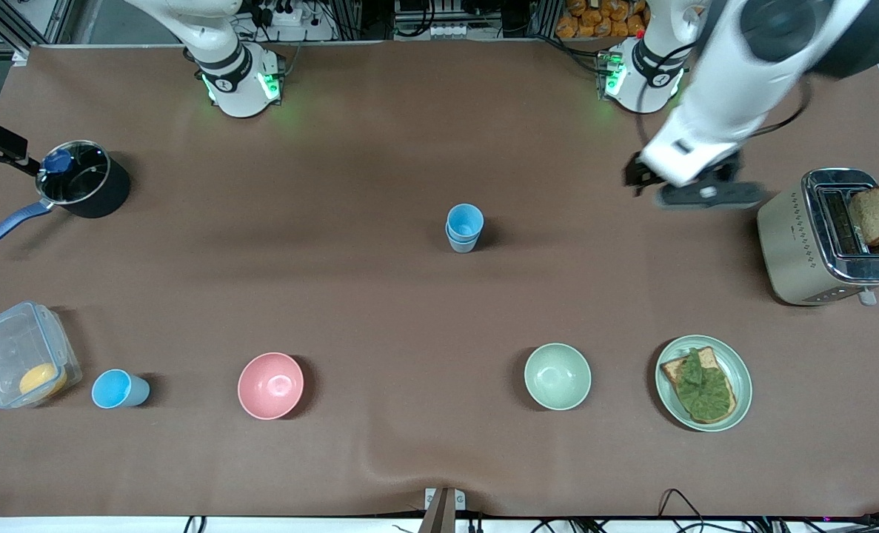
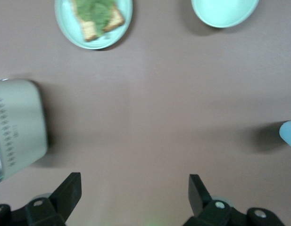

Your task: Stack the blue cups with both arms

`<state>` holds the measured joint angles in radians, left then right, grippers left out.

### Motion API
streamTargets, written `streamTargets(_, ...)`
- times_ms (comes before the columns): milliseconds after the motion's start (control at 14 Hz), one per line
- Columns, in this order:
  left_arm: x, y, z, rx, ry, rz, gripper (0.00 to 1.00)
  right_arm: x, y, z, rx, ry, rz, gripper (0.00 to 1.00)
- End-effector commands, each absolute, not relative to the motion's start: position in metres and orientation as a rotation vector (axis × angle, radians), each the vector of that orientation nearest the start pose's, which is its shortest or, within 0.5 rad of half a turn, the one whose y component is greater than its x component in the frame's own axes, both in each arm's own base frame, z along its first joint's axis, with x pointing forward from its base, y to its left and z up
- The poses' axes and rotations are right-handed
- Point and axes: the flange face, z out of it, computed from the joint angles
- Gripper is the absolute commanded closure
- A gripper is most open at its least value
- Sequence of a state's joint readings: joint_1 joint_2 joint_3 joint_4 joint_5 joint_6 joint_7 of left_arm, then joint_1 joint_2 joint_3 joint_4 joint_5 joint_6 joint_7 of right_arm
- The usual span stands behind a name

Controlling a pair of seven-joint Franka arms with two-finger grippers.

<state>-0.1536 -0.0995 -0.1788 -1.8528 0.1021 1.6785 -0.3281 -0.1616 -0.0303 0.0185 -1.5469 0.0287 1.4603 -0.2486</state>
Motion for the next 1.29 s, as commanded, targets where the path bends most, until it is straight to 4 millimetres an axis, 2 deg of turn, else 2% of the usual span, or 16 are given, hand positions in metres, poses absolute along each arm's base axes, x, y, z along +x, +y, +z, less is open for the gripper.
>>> streamTargets(0, 0.499, -0.121, 0.594, -3.008, -0.023, 0.061, 0.00, 0.528, -0.060, 0.642, -3.100, -0.219, 0.034, 0.00)
streamTargets(71, 0.498, -0.108, 0.606, -3.033, 0.022, 0.076, 0.00, 0.529, -0.060, 0.641, -3.100, -0.219, 0.034, 0.00)
streamTargets(214, 0.495, -0.071, 0.620, -3.118, 0.007, 0.112, 0.00, 0.531, -0.060, 0.640, -3.102, -0.219, 0.013, 0.00)
streamTargets(286, 0.497, -0.048, 0.620, -3.150, 0.002, 0.128, 0.00, 0.533, -0.060, 0.637, -3.103, -0.218, 0.008, 0.00)
streamTargets(357, 0.498, -0.038, 0.620, -3.164, 0.041, 0.131, 0.00, 0.535, -0.060, 0.635, -3.102, -0.220, 0.003, 0.00)
streamTargets(571, 0.497, -0.030, 0.622, -3.165, 0.032, 0.140, 0.00, 0.538, -0.049, 0.636, -3.098, -0.239, -0.019, 0.00)
streamTargets(714, 0.499, -0.034, 0.639, -3.165, 0.034, 0.119, 0.00, 0.537, -0.050, 0.636, -3.099, -0.244, -0.017, 0.00)
streamTargets(857, 0.497, -0.038, 0.647, -3.166, 0.045, 0.100, 0.00, 0.537, -0.050, 0.637, -3.098, -0.244, -0.010, 0.00)
streamTargets(1071, 0.496, -0.034, 0.650, -3.156, 0.027, 0.091, 0.00, 0.536, -0.050, 0.636, -3.098, -0.244, -0.005, 0.00)
streamTargets(1214, 0.505, -0.025, 0.650, -3.158, -0.007, 0.079, 0.00, 0.536, -0.049, 0.635, -3.096, -0.244, 0.007, 0.00)
